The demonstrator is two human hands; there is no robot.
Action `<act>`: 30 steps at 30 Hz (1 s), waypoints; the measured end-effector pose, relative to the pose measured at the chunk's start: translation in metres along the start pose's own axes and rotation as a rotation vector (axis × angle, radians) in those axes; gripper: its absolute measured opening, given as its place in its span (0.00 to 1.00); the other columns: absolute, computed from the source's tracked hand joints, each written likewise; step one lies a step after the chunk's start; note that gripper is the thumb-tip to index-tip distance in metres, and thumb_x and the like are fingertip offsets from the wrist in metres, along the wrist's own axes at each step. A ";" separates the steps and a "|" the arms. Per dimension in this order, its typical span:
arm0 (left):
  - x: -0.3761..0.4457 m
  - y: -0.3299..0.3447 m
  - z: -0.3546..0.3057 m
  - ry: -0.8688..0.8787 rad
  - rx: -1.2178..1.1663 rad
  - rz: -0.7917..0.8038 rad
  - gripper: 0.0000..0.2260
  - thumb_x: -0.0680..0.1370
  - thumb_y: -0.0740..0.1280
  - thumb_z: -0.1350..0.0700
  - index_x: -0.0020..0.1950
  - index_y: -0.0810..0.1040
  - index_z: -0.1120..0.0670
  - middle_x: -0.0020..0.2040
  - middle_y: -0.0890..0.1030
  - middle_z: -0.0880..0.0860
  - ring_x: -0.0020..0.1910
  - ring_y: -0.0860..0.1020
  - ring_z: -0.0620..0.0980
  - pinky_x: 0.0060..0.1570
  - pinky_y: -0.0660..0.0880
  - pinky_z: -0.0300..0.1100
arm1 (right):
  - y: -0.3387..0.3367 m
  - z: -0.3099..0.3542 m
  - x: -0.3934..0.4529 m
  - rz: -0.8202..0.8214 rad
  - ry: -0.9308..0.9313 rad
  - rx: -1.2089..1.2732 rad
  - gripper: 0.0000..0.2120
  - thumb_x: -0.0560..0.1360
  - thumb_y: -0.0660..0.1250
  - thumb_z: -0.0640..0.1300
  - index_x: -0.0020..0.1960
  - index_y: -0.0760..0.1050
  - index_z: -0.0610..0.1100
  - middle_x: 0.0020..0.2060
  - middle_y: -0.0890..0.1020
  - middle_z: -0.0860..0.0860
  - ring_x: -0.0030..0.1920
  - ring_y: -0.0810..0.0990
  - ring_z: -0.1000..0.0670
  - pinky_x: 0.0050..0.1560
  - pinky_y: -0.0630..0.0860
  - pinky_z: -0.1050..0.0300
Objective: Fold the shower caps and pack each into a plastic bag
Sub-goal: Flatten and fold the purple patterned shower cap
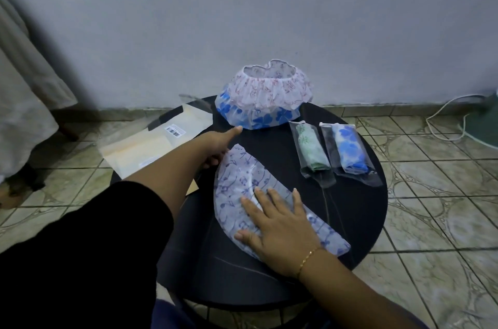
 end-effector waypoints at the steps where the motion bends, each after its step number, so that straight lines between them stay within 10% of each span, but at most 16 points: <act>1: 0.000 0.001 0.000 -0.025 0.034 0.033 0.35 0.71 0.55 0.26 0.56 0.74 0.57 0.46 0.76 0.54 0.41 0.74 0.50 0.41 0.69 0.43 | 0.000 0.000 -0.001 -0.004 -0.004 0.002 0.42 0.64 0.28 0.71 0.75 0.37 0.58 0.77 0.42 0.53 0.76 0.38 0.50 0.66 0.24 0.43; 8: 0.010 0.008 -0.005 -0.104 -0.232 0.281 0.15 0.78 0.65 0.49 0.59 0.75 0.58 0.50 0.82 0.57 0.47 0.81 0.53 0.46 0.79 0.47 | 0.002 -0.001 0.000 -0.025 -0.025 0.017 0.38 0.68 0.33 0.70 0.76 0.38 0.57 0.77 0.43 0.53 0.76 0.38 0.49 0.65 0.22 0.42; 15: 0.003 0.017 -0.008 -0.131 -0.266 0.445 0.14 0.77 0.66 0.46 0.48 0.79 0.58 0.41 0.84 0.56 0.41 0.82 0.52 0.43 0.80 0.46 | 0.002 -0.001 0.000 -0.056 -0.034 0.024 0.38 0.69 0.34 0.70 0.76 0.40 0.57 0.77 0.45 0.52 0.76 0.40 0.48 0.65 0.23 0.41; 23: 0.017 0.022 0.002 0.008 -0.557 0.315 0.10 0.75 0.69 0.63 0.56 0.76 0.59 0.49 0.82 0.59 0.46 0.82 0.54 0.44 0.80 0.49 | 0.004 -0.002 0.000 -0.104 -0.027 0.027 0.38 0.71 0.32 0.71 0.76 0.45 0.56 0.77 0.52 0.50 0.77 0.47 0.46 0.66 0.25 0.41; 30: 0.029 0.020 0.009 0.149 -0.572 0.156 0.26 0.71 0.71 0.69 0.67 0.70 0.55 0.53 0.78 0.56 0.54 0.79 0.53 0.57 0.77 0.48 | 0.001 -0.002 0.001 -0.022 -0.012 0.022 0.38 0.68 0.32 0.70 0.76 0.38 0.58 0.77 0.42 0.52 0.76 0.38 0.49 0.66 0.24 0.41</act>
Point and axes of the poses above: each hand's wrist, its own x-axis towards the middle knuckle, its own y-axis out of the palm, z = x × y, the point moved 4 cm from there along x, towards the middle knuckle
